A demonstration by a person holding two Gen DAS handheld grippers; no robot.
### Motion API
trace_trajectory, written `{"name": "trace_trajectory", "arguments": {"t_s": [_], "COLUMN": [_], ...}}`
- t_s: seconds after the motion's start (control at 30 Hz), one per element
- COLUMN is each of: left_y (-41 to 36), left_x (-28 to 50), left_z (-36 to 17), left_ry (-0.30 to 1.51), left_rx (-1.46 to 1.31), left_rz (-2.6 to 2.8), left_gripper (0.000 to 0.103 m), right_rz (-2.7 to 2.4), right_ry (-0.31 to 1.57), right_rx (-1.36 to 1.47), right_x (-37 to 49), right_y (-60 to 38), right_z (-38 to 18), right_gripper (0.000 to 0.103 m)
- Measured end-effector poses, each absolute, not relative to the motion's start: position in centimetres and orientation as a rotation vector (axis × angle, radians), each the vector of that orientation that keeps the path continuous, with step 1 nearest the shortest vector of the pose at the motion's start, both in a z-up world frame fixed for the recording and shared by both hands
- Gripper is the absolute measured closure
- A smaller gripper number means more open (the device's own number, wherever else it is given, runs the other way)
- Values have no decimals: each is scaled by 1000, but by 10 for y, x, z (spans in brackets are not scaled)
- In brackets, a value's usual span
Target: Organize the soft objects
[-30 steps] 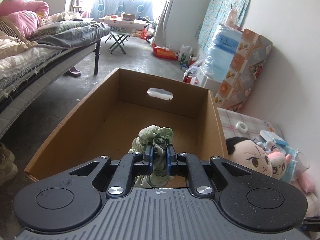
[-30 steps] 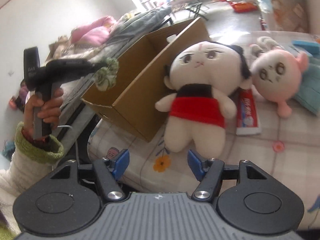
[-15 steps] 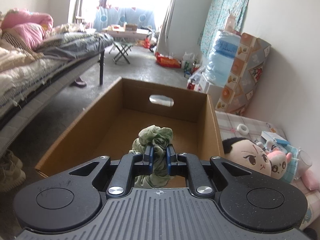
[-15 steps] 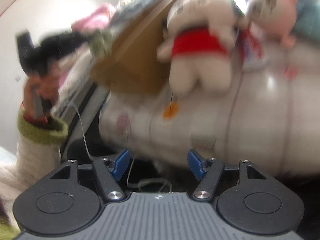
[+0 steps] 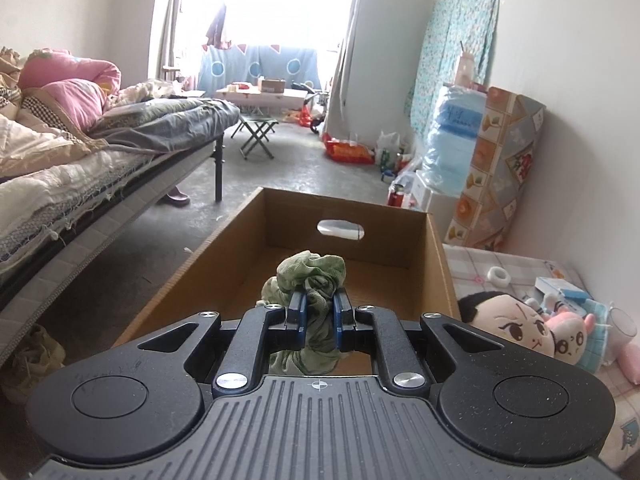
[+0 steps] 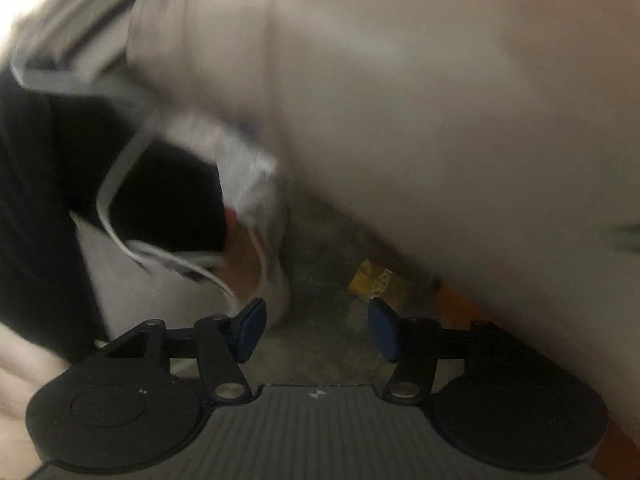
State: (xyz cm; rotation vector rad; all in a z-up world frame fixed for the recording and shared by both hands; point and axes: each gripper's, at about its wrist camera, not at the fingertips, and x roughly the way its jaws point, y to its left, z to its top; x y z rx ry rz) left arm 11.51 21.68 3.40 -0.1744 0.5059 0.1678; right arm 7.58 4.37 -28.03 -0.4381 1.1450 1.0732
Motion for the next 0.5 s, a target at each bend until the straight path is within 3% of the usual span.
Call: {"name": "trace_trajectory", "arguments": {"t_s": [0.27,0.5], "left_y": [226,237], "left_x": [114,114], "left_z": [25,19], "left_ry": [524,543], "left_rx": [-203,-206], "left_rz": [171,187], "left_gripper": [92,92], "right_rz": [1250,1276], "right_ry": [830,744], "right_rx": [-982,-1176], "right_x": [38,44], "right_y": [93,121], "right_z": [-392,-457], "right_gripper": [44,39]}}
